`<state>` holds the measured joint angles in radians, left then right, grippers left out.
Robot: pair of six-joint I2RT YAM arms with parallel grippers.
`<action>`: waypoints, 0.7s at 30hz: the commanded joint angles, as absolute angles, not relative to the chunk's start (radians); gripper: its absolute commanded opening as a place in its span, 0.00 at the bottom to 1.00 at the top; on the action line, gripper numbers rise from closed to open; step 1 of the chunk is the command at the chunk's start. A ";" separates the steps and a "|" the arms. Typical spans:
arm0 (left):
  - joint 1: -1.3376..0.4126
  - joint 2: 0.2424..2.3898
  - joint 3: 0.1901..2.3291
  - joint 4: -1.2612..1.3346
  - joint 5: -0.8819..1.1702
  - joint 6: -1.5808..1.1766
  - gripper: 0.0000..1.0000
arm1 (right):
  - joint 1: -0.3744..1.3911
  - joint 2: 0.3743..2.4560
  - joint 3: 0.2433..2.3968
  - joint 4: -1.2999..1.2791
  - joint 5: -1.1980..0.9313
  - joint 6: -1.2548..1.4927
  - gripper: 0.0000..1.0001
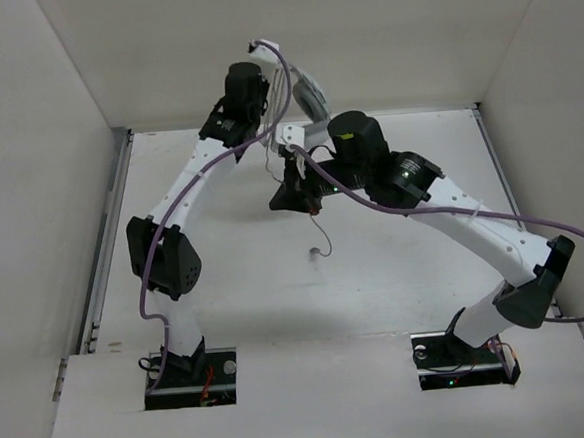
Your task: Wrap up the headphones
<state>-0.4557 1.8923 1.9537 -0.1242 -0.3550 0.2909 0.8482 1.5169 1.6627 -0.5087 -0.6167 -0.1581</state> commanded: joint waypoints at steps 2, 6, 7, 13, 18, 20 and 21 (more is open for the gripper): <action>-0.505 1.724 1.840 -0.015 -0.373 0.363 0.01 | 0.802 1.474 1.758 -0.687 -0.382 -0.434 0.03; -0.522 1.678 1.749 -0.075 -0.351 0.373 0.01 | 0.717 1.476 1.815 -0.727 -0.270 -0.529 0.03; -0.522 1.666 1.734 -0.086 -0.345 0.371 0.01 | 0.699 1.474 1.819 -0.730 -0.243 -0.550 0.03; -0.518 1.573 1.668 -0.227 -0.273 0.341 0.01 | 0.590 1.447 1.760 -0.674 -0.037 -0.696 0.03; -0.524 1.534 1.658 -0.310 -0.198 0.321 0.01 | 0.565 1.451 1.700 -0.543 0.098 -0.753 0.03; -0.530 1.519 1.657 -0.347 -0.155 0.308 0.00 | 0.558 1.460 1.694 -0.483 0.126 -0.752 0.02; -0.535 1.514 1.655 -0.362 -0.135 0.304 0.00 | 0.556 1.465 1.697 -0.459 0.136 -0.746 0.02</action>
